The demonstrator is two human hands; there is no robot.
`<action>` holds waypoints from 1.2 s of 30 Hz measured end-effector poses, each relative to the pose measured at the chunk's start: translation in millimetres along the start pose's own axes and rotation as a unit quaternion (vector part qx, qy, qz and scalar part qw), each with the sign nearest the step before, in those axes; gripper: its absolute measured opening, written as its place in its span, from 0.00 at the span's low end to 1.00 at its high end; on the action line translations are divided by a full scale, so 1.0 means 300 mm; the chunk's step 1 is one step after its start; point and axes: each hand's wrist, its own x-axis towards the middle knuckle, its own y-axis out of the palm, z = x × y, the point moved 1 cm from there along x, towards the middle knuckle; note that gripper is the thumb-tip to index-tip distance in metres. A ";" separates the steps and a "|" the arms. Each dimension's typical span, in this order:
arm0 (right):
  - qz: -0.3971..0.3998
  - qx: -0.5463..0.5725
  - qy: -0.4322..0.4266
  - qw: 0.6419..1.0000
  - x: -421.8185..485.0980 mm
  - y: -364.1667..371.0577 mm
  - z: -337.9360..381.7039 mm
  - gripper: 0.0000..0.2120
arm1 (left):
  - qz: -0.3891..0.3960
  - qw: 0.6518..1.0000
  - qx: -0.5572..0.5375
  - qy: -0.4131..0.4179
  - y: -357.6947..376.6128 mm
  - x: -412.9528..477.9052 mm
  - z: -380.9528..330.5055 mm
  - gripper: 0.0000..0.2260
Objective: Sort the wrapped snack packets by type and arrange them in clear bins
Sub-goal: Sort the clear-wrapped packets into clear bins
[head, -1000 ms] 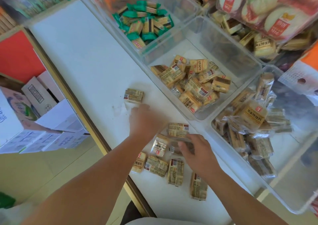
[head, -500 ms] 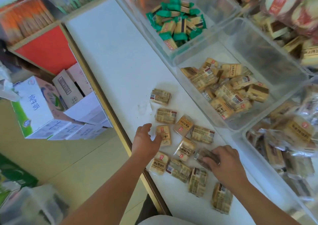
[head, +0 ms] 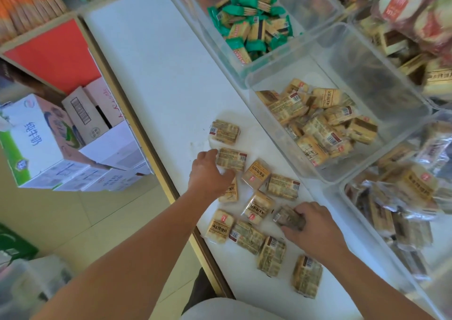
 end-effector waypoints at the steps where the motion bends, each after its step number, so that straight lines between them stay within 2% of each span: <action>1: -0.010 0.015 0.007 1.000 -0.007 -0.007 -0.003 0.20 | -0.022 1.000 0.004 0.013 0.003 -0.028 0.005 0.31; 4: -0.031 0.063 0.022 0.997 -0.032 -0.029 0.009 0.21 | -0.115 0.989 -0.014 0.089 0.021 -0.144 0.018 0.21; 5: -0.040 0.094 0.023 0.994 -0.044 -0.036 0.020 0.21 | -0.116 0.986 -0.034 0.118 0.033 -0.194 0.024 0.18; 7: -0.057 0.177 0.034 0.982 -0.072 -0.044 0.044 0.22 | -0.034 0.983 -0.051 0.172 0.070 -0.298 0.051 0.17; 9: -0.066 0.258 0.054 0.962 -0.105 -0.051 0.056 0.23 | 0.078 0.962 0.045 0.257 0.133 -0.383 0.094 0.23; 11: -0.049 0.361 0.097 0.926 -0.135 -0.052 0.054 0.21 | 0.115 0.929 0.156 0.314 0.196 -0.429 0.140 0.29; 14: -0.013 0.480 0.125 0.868 -0.180 -0.057 0.040 0.19 | 0.062 0.919 0.206 0.330 0.224 -0.422 0.130 0.28; 17: -0.008 0.534 0.113 0.838 -0.233 -0.082 0.032 0.14 | 0.030 0.909 0.248 0.332 0.220 -0.401 0.108 0.29; 19: -0.007 0.551 0.114 0.827 -0.268 -0.101 0.018 0.13 | 0.020 0.918 0.233 0.321 0.205 -0.407 0.102 0.25; 22: -0.045 0.549 0.084 0.830 -0.312 -0.156 0.005 0.14 | 0.020 0.964 0.099 0.246 0.148 -0.439 0.042 0.18; 24: -0.089 0.518 0.056 0.849 -0.339 -0.203 0.012 0.16 | 0.084 0.986 -0.074 0.120 0.090 -0.464 -0.051 0.13; 25: -0.112 0.492 0.042 0.862 -0.350 -0.221 0.016 0.17 | 0.132 0.975 -0.172 0.046 0.066 -0.477 -0.102 0.12; 27: -0.159 0.430 0.017 0.889 -0.369 -0.256 0.024 0.19 | 0.204 0.919 -0.334 -0.051 0.032 -0.495 -0.196 0.13; 29: -0.215 0.378 -0.028 0.900 -0.382 -0.286 0.036 0.21 | 0.255 0.859 -0.438 -0.072 0.006 -0.501 -0.271 0.17; 30: -0.242 0.353 -0.055 0.902 -0.387 -0.298 0.039 0.23 | 0.275 0.842 -0.459 -0.061 -0.002 -0.501 -0.298 0.19; 33: -0.311 0.283 -0.127 0.898 -0.385 -0.317 0.026 0.28 | 0.299 0.838 -0.456 -0.024 -0.016 -0.492 -0.365 0.20; 36: -0.353 0.258 -0.164 0.884 -0.369 -0.348 -0.004 0.24 | 0.291 0.830 -0.476 -0.029 -0.010 -0.459 -0.412 0.16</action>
